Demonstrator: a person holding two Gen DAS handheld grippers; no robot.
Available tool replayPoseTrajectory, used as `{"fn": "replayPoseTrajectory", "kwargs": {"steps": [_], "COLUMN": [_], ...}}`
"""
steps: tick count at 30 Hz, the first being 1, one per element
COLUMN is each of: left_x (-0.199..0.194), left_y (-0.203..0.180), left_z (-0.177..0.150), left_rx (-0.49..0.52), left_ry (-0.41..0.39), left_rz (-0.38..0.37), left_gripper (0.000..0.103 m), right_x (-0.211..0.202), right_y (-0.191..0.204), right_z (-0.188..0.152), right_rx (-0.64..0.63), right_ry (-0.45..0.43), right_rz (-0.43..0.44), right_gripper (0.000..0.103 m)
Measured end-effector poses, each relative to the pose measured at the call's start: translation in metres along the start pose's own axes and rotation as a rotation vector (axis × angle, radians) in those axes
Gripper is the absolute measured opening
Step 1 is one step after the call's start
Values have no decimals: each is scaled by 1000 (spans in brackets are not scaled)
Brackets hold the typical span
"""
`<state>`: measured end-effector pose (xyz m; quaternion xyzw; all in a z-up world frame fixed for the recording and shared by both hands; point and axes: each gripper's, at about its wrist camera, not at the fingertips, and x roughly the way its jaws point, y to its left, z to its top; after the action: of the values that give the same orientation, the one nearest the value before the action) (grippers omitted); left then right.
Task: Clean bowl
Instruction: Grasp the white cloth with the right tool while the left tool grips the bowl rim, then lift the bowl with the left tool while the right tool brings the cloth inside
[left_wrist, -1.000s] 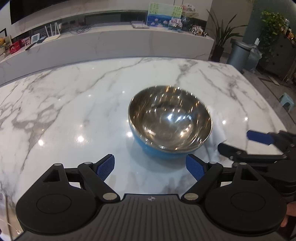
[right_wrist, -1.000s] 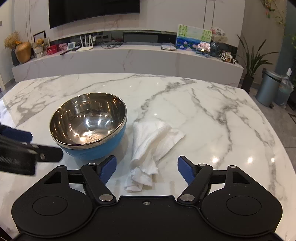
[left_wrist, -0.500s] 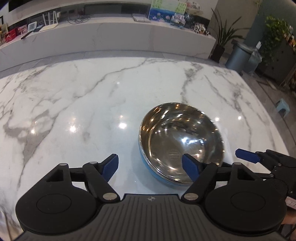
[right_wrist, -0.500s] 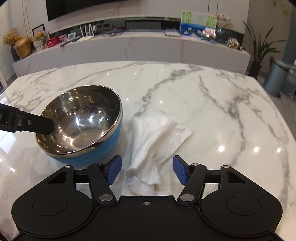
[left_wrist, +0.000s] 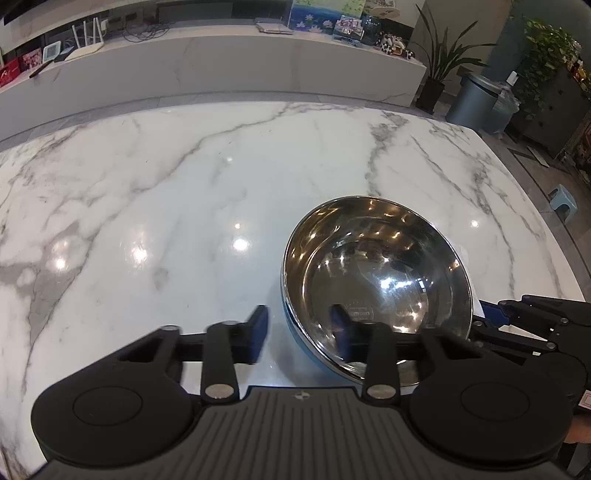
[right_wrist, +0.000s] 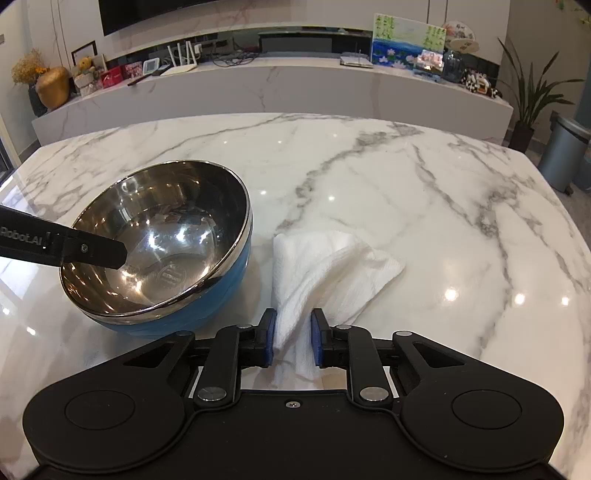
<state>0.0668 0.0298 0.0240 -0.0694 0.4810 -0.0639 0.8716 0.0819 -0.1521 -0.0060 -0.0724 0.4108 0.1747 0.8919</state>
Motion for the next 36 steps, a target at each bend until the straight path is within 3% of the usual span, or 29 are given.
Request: {"fn": "replayPoseTrajectory", "kwargs": {"steps": [9,15,20,36], "left_x": [0,1,1,2], "left_y": [2,2,6,-3], "left_z": [0,-1,-1,-3], "left_rx": [-4,-12,-22,12], "left_ry": [-5,-13,-19,-41], "left_rz": [2,-3,-11,-55], "left_gripper": [21,21,22,26], "right_x": [-43,-63,-43,-12], "right_y": [2,24,48,34], "right_z": [16,35,38,19], "right_rx": [-29,-81,-156,-66], "right_ry": [-132,-193,-142,-28], "right_rz": [-25,105,205,263], "right_gripper": [16,16,16,16]}}
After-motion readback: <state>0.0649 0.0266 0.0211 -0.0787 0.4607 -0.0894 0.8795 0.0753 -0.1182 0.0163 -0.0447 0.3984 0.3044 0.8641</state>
